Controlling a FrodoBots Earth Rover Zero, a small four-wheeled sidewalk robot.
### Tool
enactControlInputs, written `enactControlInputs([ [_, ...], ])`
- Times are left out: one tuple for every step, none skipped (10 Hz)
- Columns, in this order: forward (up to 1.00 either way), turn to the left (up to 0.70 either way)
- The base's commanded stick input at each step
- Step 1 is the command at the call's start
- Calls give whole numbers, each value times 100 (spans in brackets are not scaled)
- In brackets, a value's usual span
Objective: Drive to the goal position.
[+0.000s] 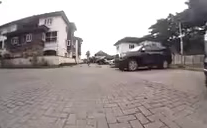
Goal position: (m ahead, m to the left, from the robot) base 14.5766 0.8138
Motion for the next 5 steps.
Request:
enactControlInputs([
  [70, 0],
  [70, 0],
  [70, 0],
  [70, 0],
  [70, 0],
])
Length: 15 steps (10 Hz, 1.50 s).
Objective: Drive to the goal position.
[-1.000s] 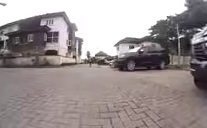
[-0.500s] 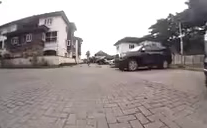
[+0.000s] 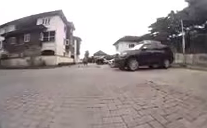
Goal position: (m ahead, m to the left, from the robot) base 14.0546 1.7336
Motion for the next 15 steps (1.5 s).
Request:
enactControlInputs([
  [70, 0],
  [70, 0],
  [70, 0],
  [70, 0],
  [70, 0],
  [70, 0],
  [70, 0],
  [70, 0],
  [70, 0],
  [70, 0],
  [70, 0],
  [70, 0],
  [70, 0],
  [70, 0],
  [70, 0],
])
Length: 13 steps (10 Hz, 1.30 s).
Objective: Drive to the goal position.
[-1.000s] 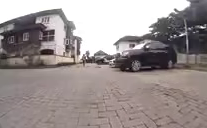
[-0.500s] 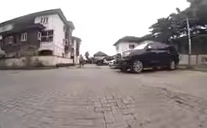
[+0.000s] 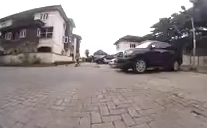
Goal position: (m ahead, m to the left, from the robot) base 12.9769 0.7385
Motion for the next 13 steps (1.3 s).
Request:
enactControlInputs([
  [70, 0],
  [70, 0],
  [70, 0],
  [70, 35],
  [70, 35],
  [70, 0],
  [70, 0],
  [70, 0],
  [70, 0],
  [70, 0],
  [70, 0],
  [70, 0],
  [70, 0],
])
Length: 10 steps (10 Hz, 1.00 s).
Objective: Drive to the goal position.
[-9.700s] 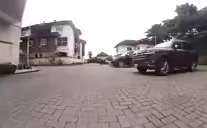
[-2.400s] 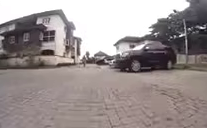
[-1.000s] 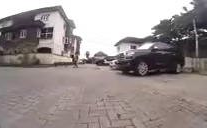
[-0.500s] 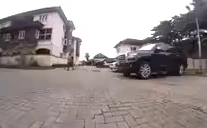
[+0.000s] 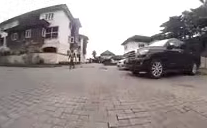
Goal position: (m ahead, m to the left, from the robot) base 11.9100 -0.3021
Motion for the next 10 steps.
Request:
enactControlInputs([
  [70, 0],
  [70, 0],
  [70, 0],
  [70, 0],
  [70, 0],
  [70, 0],
  [70, 0],
  [70, 0],
  [70, 0],
  [70, 0],
])
